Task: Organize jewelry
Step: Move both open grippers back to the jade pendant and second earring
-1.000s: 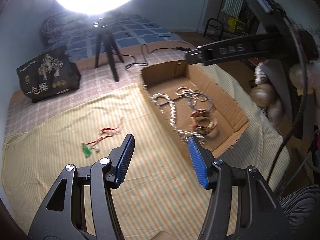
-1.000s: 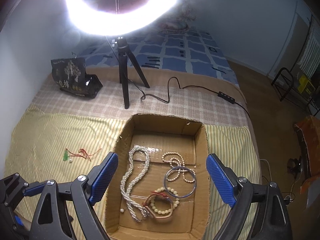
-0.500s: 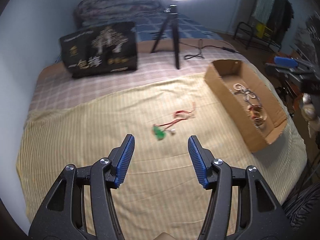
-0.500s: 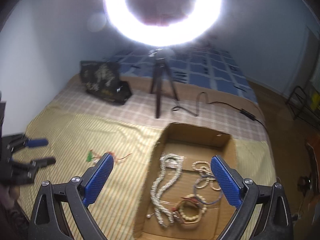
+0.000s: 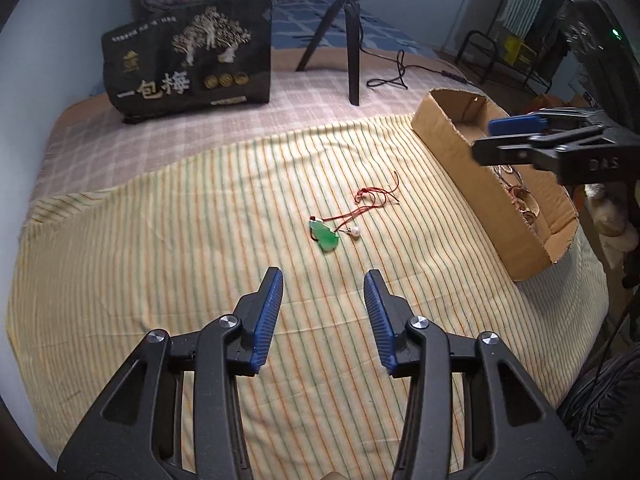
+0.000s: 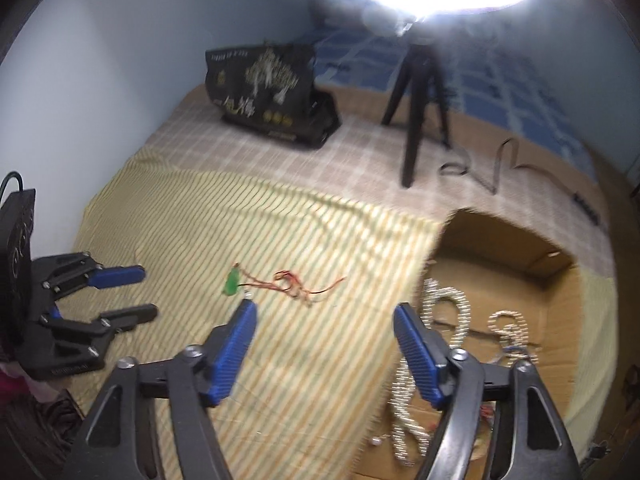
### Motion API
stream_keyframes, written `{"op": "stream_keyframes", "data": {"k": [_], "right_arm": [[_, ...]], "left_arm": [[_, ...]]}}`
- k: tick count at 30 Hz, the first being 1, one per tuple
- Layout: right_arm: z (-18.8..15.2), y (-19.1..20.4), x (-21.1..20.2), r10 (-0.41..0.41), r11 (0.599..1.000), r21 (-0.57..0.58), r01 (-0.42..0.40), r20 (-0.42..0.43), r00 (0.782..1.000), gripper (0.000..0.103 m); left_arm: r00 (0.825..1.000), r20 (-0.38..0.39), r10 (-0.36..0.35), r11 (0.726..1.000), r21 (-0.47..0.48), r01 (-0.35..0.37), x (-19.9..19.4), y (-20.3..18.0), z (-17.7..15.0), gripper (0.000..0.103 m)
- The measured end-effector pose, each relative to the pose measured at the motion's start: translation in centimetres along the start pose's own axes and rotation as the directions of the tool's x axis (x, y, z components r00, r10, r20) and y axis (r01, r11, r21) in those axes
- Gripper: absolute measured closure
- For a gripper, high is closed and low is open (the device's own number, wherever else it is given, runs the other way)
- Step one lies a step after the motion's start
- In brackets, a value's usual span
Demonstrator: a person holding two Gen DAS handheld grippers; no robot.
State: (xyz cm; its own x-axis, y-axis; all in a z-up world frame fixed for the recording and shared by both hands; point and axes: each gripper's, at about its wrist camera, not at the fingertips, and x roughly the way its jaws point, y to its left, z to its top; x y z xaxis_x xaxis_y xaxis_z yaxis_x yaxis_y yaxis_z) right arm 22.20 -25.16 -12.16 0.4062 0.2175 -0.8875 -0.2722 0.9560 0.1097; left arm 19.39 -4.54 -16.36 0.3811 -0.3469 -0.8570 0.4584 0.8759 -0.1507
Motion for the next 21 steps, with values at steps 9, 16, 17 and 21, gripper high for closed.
{"op": "stream_keyframes", "data": {"k": [9,16,17,21], "right_arm": [[-1.0,2.5,3.6,0.082,0.996,-0.039,-0.085,-0.072,0.994,0.064],[-1.2,2.8,5.5,0.122,0.992,-0.027,-0.125,-0.105,0.987,0.073],[-1.3,3.1,5.6,0.122,0.991,-0.036,-0.127,-0.105,0.987,0.074],[-1.9,4.7,6.3,0.109,0.989,-0.09,-0.119,-0.113,0.988,0.077]], "left_arm": [[0.999,-0.016,-0.045,0.994,-0.103,0.043,1.9,2.6,1.2,0.073],[0.996,-0.04,-0.08,0.989,-0.13,0.074,3.9,2.7,2.0,0.076],[0.996,-0.043,-0.084,0.988,-0.132,0.078,4.2,2.7,2.1,0.077],[0.991,-0.063,-0.115,0.981,-0.164,0.103,5.7,3.0,2.7,0.078]]}}
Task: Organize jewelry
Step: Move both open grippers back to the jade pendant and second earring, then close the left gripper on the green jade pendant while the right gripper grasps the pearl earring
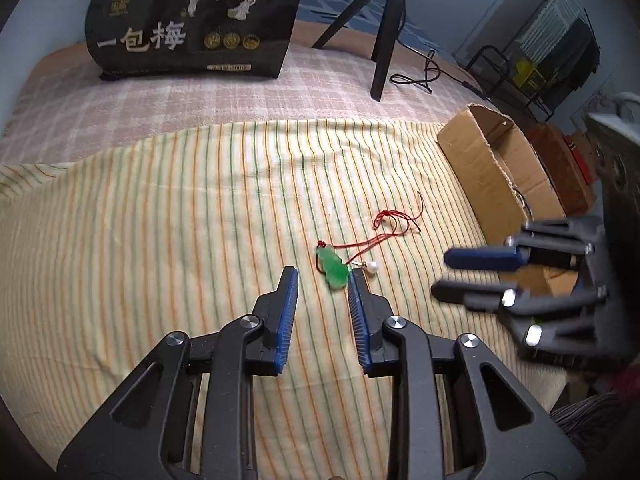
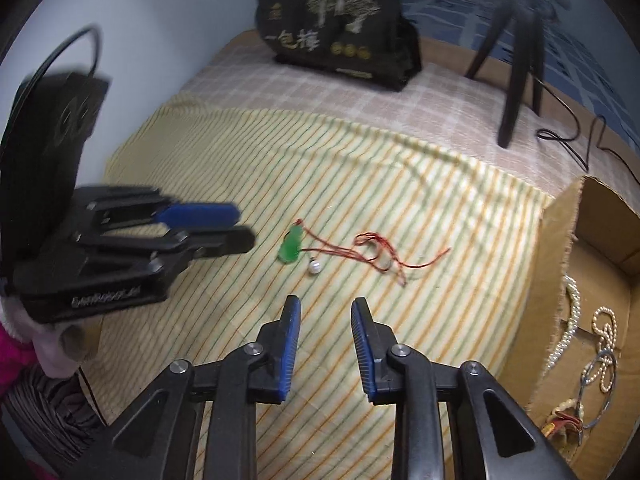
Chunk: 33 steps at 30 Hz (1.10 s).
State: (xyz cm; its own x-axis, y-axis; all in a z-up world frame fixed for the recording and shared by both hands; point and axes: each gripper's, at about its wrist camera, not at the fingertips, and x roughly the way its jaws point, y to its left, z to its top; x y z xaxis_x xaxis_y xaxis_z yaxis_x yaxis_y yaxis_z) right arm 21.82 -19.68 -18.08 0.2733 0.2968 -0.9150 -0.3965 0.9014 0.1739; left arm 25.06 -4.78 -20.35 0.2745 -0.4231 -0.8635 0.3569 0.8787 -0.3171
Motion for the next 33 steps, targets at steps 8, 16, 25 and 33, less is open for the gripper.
{"op": "stream_keyframes", "data": {"k": [8,16,25,33], "right_arm": [[0.0,-0.1,1.0,0.002,1.0,-0.005,-0.002,-0.001,1.0,0.077],[-0.4,-0.2,1.5,0.009,1.0,-0.005,-0.009,-0.007,1.0,0.076],[-0.3,-0.3,1.5,-0.009,1.0,-0.007,0.009,-0.003,1.0,0.076],[0.5,0.5,3.4,-0.029,0.999,-0.026,0.028,-0.008,1.0,0.076]], "left_arm": [[0.999,-0.036,-0.015,1.0,-0.007,0.015,1.9,-0.3,0.8,0.078],[0.997,-0.073,0.013,1.0,-0.004,-0.013,3.6,-0.4,1.2,0.078],[0.995,-0.063,0.073,0.997,0.013,-0.072,4.9,-0.4,1.5,0.091],[0.996,-0.041,0.084,0.996,0.034,-0.083,4.8,0.6,1.6,0.095]]}}
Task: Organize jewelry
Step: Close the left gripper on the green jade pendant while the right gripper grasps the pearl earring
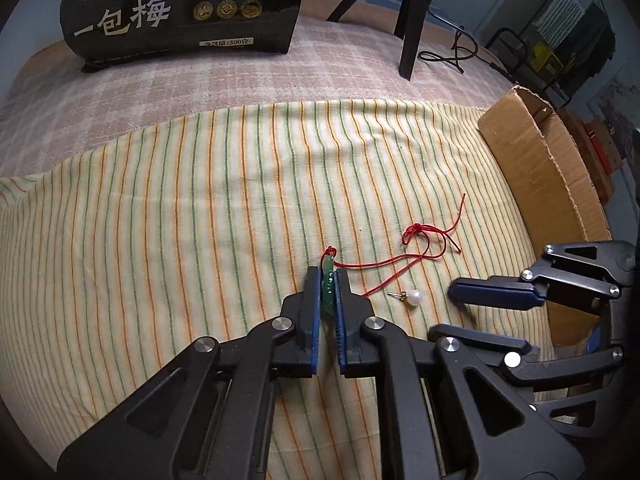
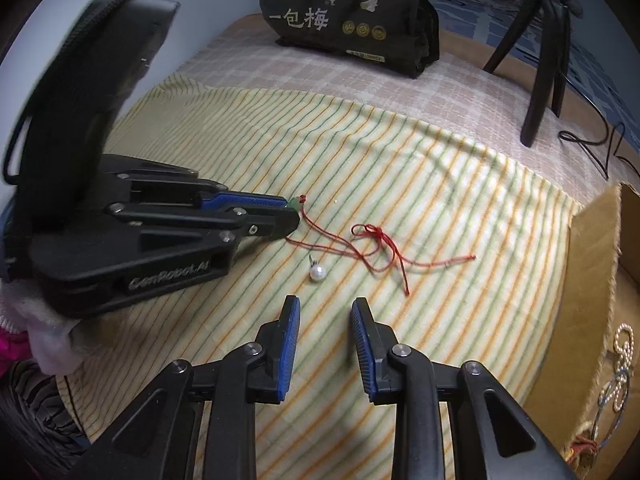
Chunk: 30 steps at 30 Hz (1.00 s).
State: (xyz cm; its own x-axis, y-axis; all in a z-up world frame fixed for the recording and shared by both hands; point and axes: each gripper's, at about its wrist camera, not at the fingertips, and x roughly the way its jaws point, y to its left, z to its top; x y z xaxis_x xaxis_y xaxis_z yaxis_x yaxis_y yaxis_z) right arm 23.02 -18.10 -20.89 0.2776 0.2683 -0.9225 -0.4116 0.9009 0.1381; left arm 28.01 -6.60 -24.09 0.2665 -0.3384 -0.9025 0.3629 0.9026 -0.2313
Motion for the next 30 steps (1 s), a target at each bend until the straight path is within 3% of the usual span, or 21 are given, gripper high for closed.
{"op": "stream_keyframes", "data": {"k": [11,15,17,22,30], "right_arm": [[1.6,0.8,1.7,-0.06,0.997,-0.05,0.06,0.014,0.998,0.085],[1.8,1.7,2.1,-0.095,0.99,-0.101,0.096,0.01,0.995,0.097],[1.8,1.8,2.1,-0.098,0.991,-0.095,0.099,0.013,0.995,0.097],[0.9,1.0,0.6,-0.056,0.998,-0.031,0.057,0.038,0.998,0.097],[-1.5,0.3,-4.5,-0.058,0.998,0.029,0.055,0.105,0.993,0.097]], "left_arm": [[1.0,0.017,0.006,1.0,0.0,-0.006,-0.3,0.4,-0.2,0.096],[1.0,0.021,0.011,1.0,-0.003,-0.011,-0.5,0.5,-0.3,0.097],[1.0,0.024,0.016,1.0,-0.008,-0.016,-0.8,0.7,-0.5,0.097],[0.999,0.039,0.023,0.999,-0.036,-0.021,-2.3,1.5,-1.0,0.099],[0.994,0.112,0.02,0.999,-0.029,-0.016,-7.1,0.5,-1.6,0.099]]}}
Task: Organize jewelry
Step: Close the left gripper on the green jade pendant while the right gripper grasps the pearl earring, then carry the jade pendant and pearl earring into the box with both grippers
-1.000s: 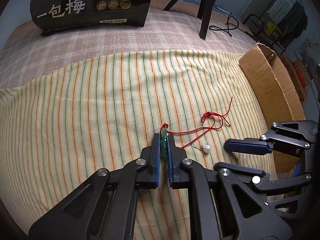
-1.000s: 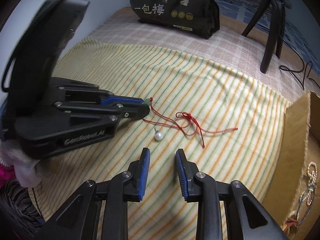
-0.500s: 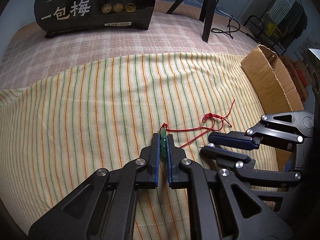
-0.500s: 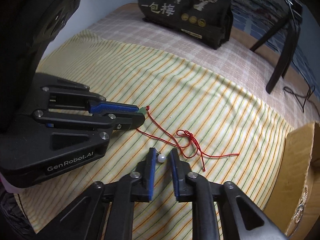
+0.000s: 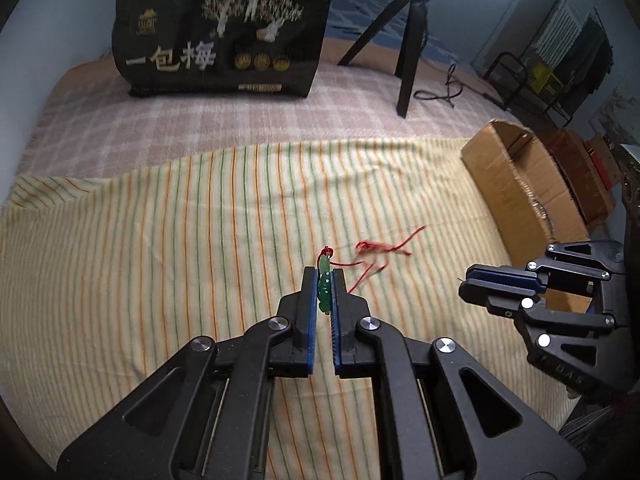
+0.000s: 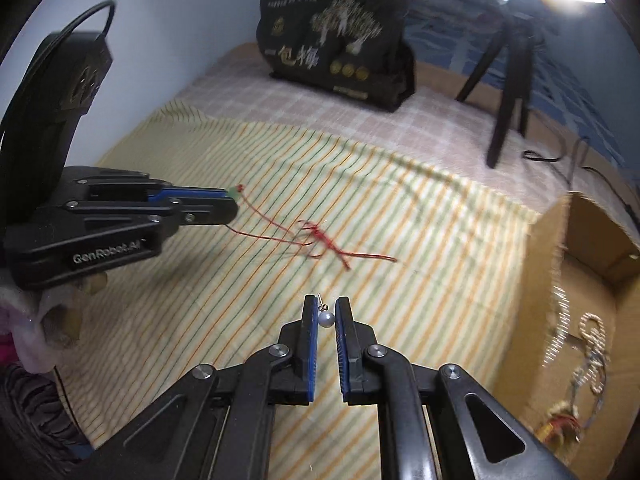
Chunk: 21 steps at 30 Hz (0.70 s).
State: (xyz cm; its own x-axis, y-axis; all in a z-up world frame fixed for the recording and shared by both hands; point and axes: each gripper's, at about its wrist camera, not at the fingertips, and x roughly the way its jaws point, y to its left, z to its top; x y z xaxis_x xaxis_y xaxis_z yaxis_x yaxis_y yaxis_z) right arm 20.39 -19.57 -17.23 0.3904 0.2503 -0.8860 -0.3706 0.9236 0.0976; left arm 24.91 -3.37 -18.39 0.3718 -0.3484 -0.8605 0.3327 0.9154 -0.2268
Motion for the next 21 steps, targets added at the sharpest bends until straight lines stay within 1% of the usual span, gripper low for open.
{"op": "stream_keyframes", "data": {"k": [6,11,21], "right_arm": [[-0.8,-0.7,-4.7,-0.024,0.999,0.025,0.022,0.067,0.997,0.097],[-1.9,-2.3,-8.8,-0.051,0.997,0.063,0.043,0.114,0.992,0.097],[-5.4,-6.0,-14.9,-0.138,0.98,0.165,0.11,0.174,0.975,0.097]], "left_arm": [[0.997,0.07,-0.022,1.0,0.021,0.021,-4.2,-2.4,0.3,0.099],[0.992,0.113,-0.049,0.998,0.051,0.043,-7.0,-5.0,0.4,0.099],[0.982,0.161,-0.102,0.991,0.102,0.086,-10.1,-10.1,0.6,0.099]]}}
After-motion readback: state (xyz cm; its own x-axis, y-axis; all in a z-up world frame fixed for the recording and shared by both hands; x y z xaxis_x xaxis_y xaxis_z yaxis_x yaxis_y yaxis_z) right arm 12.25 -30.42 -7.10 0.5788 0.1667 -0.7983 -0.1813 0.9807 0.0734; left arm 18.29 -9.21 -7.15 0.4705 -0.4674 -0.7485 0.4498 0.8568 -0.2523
